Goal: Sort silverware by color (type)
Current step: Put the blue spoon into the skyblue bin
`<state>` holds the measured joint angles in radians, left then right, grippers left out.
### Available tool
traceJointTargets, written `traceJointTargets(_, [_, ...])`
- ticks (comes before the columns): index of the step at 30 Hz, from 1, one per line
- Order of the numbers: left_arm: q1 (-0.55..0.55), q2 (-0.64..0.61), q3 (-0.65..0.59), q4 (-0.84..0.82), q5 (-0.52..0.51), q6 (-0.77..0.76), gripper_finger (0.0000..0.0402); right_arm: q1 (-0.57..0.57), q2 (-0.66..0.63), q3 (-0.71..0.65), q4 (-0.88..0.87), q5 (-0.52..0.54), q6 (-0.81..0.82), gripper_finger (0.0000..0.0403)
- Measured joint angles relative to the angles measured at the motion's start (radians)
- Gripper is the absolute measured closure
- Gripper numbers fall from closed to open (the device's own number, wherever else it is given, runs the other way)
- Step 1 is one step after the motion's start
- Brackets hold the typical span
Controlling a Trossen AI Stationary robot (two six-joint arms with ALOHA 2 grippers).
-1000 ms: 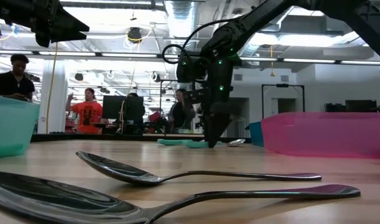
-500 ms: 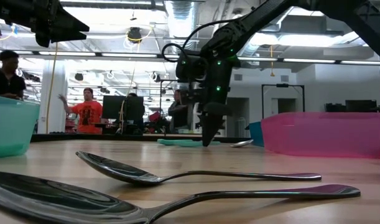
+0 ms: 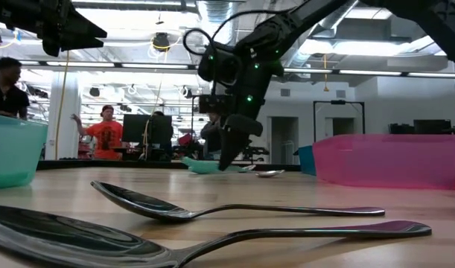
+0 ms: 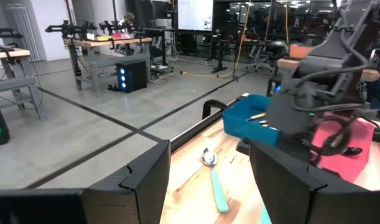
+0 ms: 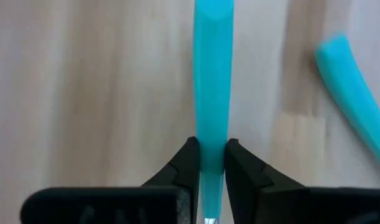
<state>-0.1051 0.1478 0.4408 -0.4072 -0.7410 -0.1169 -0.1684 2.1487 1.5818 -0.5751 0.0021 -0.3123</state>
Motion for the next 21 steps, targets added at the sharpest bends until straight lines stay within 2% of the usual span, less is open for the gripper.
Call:
traceJointTargets(12, [0.000, 0.000, 0.000, 0.000, 0.000, 0.000, 0.0196, 0.135, -0.002, 0.000, 0.250, -0.004, 0.079, 0.0325])
traceJointTargets(21, [0.000, 0.000, 0.000, 0.000, 0.000, 0.001, 0.0196, 0.228, -0.003, 0.001, 0.510, 0.005, 0.128, 0.0324])
